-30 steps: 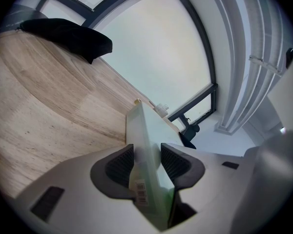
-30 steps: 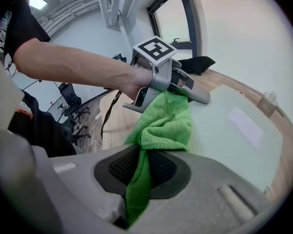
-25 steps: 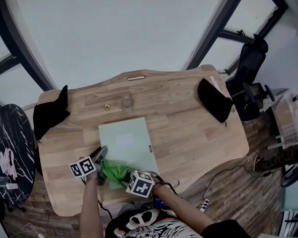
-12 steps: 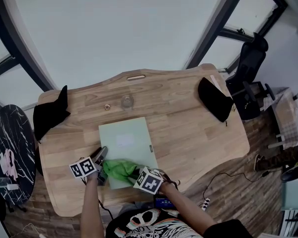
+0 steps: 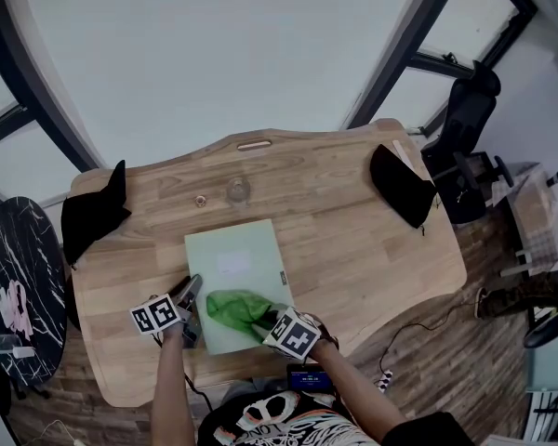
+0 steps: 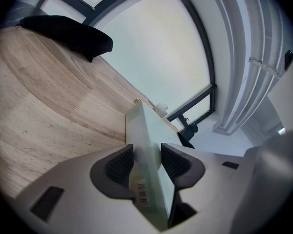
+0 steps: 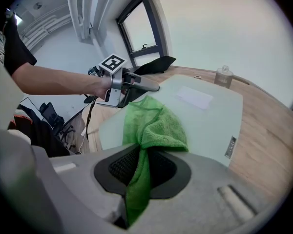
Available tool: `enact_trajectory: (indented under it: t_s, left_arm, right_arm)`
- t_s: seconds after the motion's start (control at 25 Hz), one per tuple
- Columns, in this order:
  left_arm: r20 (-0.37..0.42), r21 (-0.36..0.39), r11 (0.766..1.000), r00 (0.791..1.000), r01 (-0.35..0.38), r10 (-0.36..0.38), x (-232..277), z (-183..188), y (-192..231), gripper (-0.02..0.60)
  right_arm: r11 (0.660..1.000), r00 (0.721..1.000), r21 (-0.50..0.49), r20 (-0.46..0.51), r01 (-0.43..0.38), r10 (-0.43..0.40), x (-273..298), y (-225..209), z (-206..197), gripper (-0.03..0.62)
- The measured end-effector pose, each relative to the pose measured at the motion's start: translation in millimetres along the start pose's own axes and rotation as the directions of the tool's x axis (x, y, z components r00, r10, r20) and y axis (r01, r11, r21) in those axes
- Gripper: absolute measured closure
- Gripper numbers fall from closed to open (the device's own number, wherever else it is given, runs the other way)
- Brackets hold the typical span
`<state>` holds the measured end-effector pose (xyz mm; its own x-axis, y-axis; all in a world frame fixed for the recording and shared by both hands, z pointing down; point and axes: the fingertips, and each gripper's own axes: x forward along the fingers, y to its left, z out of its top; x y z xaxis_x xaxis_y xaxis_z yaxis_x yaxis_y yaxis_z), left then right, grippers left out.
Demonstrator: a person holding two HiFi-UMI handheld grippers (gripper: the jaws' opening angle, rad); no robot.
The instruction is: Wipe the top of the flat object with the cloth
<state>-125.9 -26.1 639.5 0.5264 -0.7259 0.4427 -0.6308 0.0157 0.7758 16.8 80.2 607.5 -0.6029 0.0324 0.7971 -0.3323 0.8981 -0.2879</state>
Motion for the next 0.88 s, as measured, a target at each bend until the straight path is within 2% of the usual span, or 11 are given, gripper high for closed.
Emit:
enact_trajectory:
  t_s: [0.4,0.88]
  left_arm:
    - [-0.002,0.008,1.0,1.0,0.001,-0.001,-0.1,-0.7,-0.6,0.402]
    - [0.005,0.057,0.998,1.0,-0.024,0.024,-0.9,1.2,5.1,0.402]
  right_arm:
    - [0.992,0.998,0.103,0.006,0.068,-0.069,-15.5,-19.3,-15.1,0.537]
    - [0.99,0.997,0.12,-0.004,0.081,-0.081,-15.4,-23.1,-17.0,0.537]
